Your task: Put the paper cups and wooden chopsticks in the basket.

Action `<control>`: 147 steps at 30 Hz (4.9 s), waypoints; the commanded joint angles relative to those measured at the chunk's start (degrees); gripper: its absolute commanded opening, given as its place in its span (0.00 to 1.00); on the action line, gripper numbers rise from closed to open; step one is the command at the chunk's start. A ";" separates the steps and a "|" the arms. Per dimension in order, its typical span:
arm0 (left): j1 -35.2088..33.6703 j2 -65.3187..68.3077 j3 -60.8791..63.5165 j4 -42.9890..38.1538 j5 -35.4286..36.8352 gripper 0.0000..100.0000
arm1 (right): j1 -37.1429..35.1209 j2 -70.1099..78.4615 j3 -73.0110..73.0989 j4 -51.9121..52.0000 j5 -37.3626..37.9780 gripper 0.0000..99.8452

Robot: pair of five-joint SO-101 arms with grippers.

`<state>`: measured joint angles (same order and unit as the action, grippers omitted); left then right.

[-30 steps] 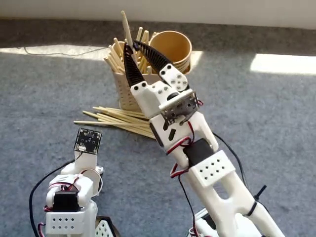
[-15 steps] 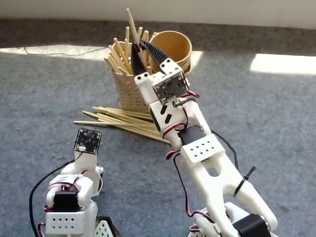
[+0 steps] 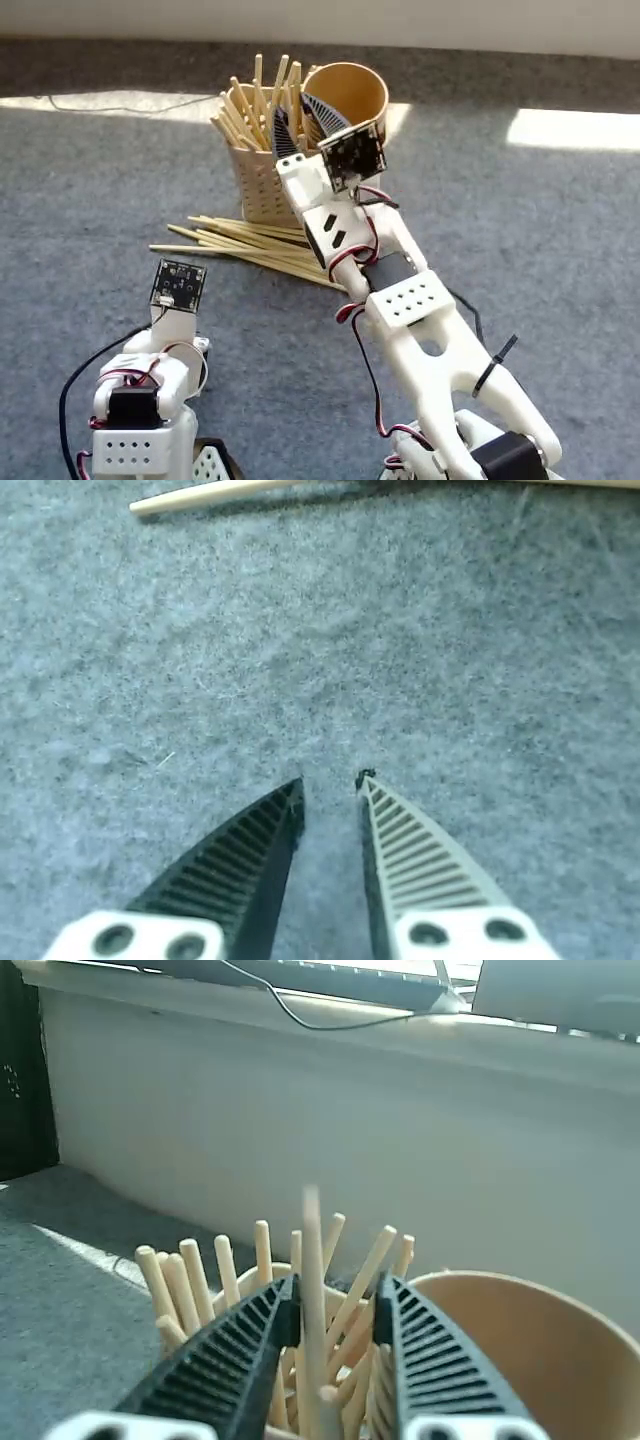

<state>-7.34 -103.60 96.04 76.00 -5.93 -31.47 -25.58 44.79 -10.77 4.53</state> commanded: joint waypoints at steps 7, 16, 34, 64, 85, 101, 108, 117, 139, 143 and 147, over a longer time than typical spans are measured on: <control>0.84 -0.40 1.10 0.18 -0.35 0.10 | -0.84 -11.74 -2.95 7.08 -3.08 0.18; 0.84 -0.40 1.10 0.18 -0.35 0.10 | -6.64 -22.90 -6.55 28.26 -3.16 0.18; 0.84 -0.40 1.10 0.18 -0.35 0.10 | -12.35 -23.25 -14.11 60.97 3.34 0.18; 0.84 -0.40 1.10 0.18 -0.35 0.10 | -6.64 15.43 -8.31 40.92 11.60 0.18; 0.84 -0.40 1.10 0.18 -0.35 0.10 | -6.46 27.38 -11.47 41.27 16.88 0.00; 0.84 -0.40 1.10 0.18 -0.35 0.10 | -6.46 12.79 -7.34 60.00 25.14 0.00; 0.84 -0.40 1.10 0.18 -0.35 0.10 | -6.37 12.79 -7.69 69.14 37.36 0.01; 0.84 -0.40 1.10 0.18 -0.35 0.10 | -6.55 12.70 -7.78 72.66 35.60 0.13; 0.84 -0.40 1.10 0.18 -0.35 0.10 | -12.18 12.62 -8.84 66.95 23.38 0.11; 0.84 -0.40 1.10 0.18 -0.35 0.10 | -12.26 12.53 -10.15 66.86 21.54 0.11; 0.84 -0.40 1.10 0.18 -0.35 0.10 | -11.91 12.53 -12.00 66.95 18.73 0.11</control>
<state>-7.34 -103.60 96.04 76.00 -5.93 -43.08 -9.93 35.82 57.01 25.36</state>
